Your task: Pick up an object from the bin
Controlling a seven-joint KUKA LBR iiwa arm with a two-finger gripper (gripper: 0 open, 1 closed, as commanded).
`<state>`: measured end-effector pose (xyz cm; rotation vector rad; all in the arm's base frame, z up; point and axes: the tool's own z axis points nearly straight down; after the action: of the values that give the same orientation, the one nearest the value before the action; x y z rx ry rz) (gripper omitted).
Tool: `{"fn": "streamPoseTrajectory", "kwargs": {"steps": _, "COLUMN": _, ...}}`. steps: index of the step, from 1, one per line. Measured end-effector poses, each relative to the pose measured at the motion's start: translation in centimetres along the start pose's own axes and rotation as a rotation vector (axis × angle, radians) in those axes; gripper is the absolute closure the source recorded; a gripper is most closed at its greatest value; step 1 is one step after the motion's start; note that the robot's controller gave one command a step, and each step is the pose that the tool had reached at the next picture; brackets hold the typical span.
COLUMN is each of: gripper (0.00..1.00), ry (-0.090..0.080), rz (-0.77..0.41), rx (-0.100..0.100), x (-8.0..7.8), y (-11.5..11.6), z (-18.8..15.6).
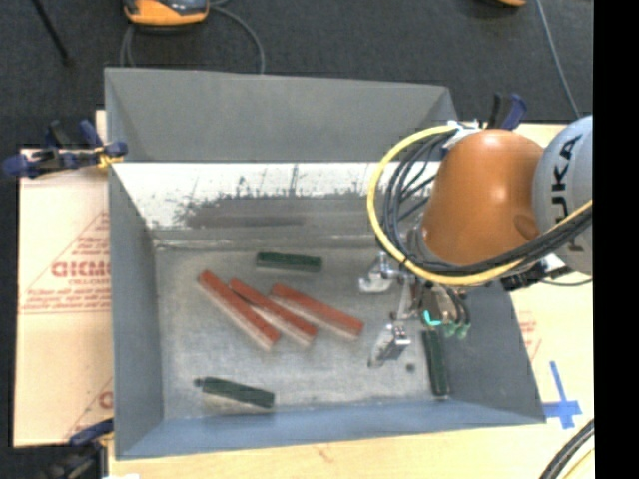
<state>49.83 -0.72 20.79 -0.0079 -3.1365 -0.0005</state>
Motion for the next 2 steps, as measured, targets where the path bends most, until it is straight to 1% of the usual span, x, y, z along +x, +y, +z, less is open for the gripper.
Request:
{"fn": "streamPoseTrajectory", "kwargs": {"steps": 1, "gripper": 0.0, "ry": -0.008, "rz": 0.0, "rx": 0.0, "x": -0.2, "y": 0.0, "z": -0.4}}
{"fn": "streamPoseTrajectory", "kwargs": {"steps": 2, "gripper": 1.0, "ry": -0.005, "rz": 0.069, "rx": -0.001, "x": -2.9, "y": -1.9, "z": 11.1}}
